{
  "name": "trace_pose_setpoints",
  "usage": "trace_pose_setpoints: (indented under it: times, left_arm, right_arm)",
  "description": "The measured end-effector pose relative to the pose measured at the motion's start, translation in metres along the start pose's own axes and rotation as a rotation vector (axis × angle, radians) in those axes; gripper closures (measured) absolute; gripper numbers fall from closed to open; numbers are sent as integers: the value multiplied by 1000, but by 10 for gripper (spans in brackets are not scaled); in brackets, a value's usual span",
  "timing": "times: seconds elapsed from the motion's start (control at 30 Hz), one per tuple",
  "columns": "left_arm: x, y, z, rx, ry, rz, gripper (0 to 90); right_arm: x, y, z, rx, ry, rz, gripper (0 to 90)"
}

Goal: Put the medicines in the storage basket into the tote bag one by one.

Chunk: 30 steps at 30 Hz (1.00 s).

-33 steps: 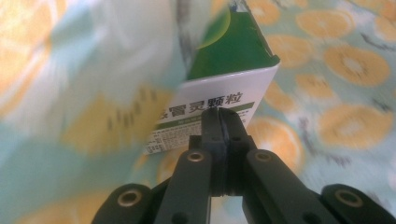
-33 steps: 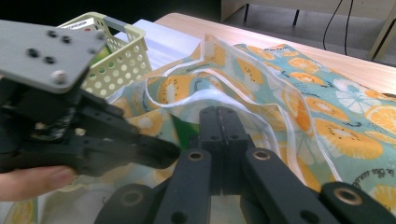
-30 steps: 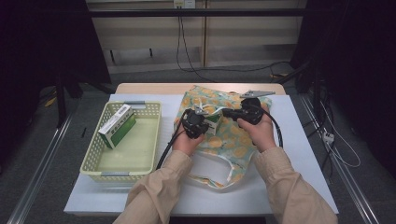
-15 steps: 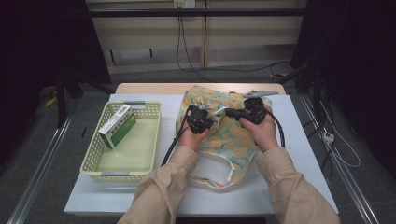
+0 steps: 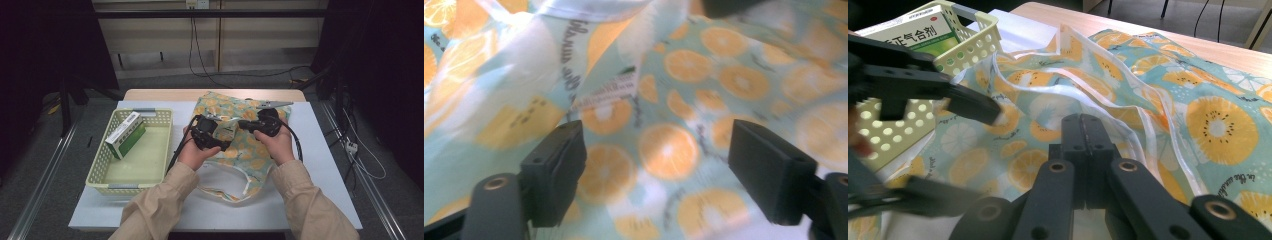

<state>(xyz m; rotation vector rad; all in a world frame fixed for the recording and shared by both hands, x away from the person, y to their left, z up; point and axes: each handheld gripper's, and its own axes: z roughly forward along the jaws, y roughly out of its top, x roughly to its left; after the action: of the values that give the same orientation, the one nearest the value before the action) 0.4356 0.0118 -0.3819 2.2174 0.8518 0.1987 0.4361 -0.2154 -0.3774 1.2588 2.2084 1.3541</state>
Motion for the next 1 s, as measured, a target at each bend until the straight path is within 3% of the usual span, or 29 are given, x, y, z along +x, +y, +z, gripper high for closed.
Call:
trace_pose_setpoints:
  times: [0.07,0.23,0.37,0.63,0.8,0.9,1.0]
  left_arm:
    - [1,-2,-11,-9,3,18,203]
    - [10,-12,-36,-12,-27,9,146]
    - [19,-19,-48,-8,-11,28,130]
    - [36,-30,-78,-8,-24,29,85]
    - [49,-33,-93,-17,-32,37,71]
    - [57,-35,-99,-23,-44,12,69]
    - [64,-36,-104,-16,-34,16,69]
  right_arm:
    - [0,0,-1,-2,-1,2,900]
    - [0,0,-4,-2,3,2,900]
    - [-1,0,-5,0,2,2,900]
    - [-2,0,-5,-1,1,1,900]
    - [-2,1,-5,-3,0,-3,900]
    - [-2,1,-5,-3,0,-5,900]
    - [-2,0,-6,-4,-1,-2,900]
